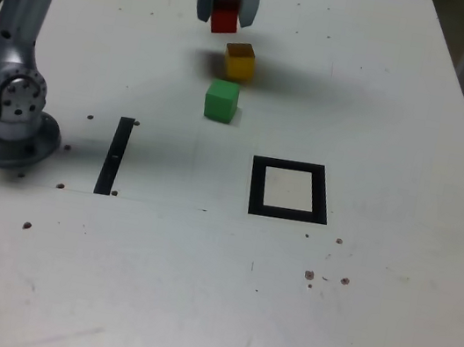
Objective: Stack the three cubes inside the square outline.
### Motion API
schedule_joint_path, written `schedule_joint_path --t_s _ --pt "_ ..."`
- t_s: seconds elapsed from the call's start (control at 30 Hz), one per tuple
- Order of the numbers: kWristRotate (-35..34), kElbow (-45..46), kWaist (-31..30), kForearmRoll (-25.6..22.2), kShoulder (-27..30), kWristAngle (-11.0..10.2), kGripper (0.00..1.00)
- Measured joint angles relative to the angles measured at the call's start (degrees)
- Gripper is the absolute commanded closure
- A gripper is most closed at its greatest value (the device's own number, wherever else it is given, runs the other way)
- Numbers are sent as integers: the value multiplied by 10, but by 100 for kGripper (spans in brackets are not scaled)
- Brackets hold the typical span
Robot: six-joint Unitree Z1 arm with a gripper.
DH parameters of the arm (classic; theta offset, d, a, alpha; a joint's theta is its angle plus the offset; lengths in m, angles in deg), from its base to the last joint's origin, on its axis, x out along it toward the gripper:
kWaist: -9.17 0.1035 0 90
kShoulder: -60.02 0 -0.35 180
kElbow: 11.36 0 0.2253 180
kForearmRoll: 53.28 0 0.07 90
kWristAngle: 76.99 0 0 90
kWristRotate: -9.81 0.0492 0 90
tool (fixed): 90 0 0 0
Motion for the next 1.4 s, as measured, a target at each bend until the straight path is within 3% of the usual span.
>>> schedule_joint_path --t_s 0.27,0.8,1.07,1.4 --pt "-42 6 -92 -37 52 7 67" --pt "-188 52 -298 -45 101 54 67" --pt "-264 45 -394 -44 103 71 67" --pt "-306 20 -444 -41 61 86 67"
